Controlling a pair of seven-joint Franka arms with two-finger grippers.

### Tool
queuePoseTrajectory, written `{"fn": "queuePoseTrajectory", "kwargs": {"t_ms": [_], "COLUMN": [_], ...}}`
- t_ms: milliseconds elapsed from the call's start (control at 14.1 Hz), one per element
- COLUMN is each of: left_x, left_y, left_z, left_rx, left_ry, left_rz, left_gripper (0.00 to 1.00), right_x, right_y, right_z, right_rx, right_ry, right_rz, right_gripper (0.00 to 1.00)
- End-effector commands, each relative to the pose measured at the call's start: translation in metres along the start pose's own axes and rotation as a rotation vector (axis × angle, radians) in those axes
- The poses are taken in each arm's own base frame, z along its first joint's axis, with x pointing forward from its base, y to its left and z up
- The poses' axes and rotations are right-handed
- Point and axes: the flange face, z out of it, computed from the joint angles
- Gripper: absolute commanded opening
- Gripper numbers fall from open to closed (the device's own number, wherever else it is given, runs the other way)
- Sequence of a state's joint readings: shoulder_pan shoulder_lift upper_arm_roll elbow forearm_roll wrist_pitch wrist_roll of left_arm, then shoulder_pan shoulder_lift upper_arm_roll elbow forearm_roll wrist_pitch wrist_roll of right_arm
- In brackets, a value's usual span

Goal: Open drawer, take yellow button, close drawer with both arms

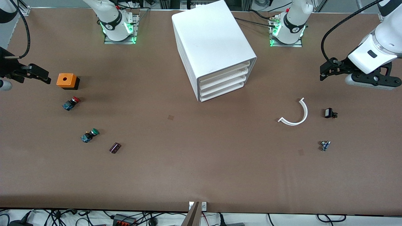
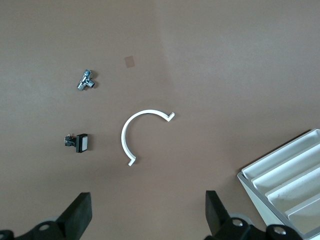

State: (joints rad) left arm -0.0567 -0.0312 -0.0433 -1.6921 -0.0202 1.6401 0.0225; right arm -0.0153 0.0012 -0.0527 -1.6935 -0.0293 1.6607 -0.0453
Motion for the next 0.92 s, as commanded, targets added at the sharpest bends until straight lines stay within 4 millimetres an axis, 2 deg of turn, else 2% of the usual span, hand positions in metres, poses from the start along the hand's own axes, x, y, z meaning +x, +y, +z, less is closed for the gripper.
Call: {"fn": "queuePoseTrajectory", "kwargs": {"t_ms": [0,708,849], "left_x": [0.005,0.0046,0.0045], "left_y": [0.0021,0.008,0.008], "left_z": [-0.0072,-0.0081,-0.008], "left_rx": [-0.008,-0.006,-0.006], "left_ry": [-0.002,-0.004,-0.006], "left_rz": [-0.009,-0.019,-0.023], "left_gripper": [1.0,1.0,1.0], "right_x": [-0.0063,-0.0057,-0.0054], "right_y": [-0.0014,-0.0014,-0.0079], "right_z": [-0.0016,-0.0049,-0.0051], "right_rx": [0.004,0.005,0.011], "right_ry": [0.004,0.008,0.009], "right_rz": [-0.013,-0.013,-0.023], "right_gripper": [1.0,1.0,1.0]}}
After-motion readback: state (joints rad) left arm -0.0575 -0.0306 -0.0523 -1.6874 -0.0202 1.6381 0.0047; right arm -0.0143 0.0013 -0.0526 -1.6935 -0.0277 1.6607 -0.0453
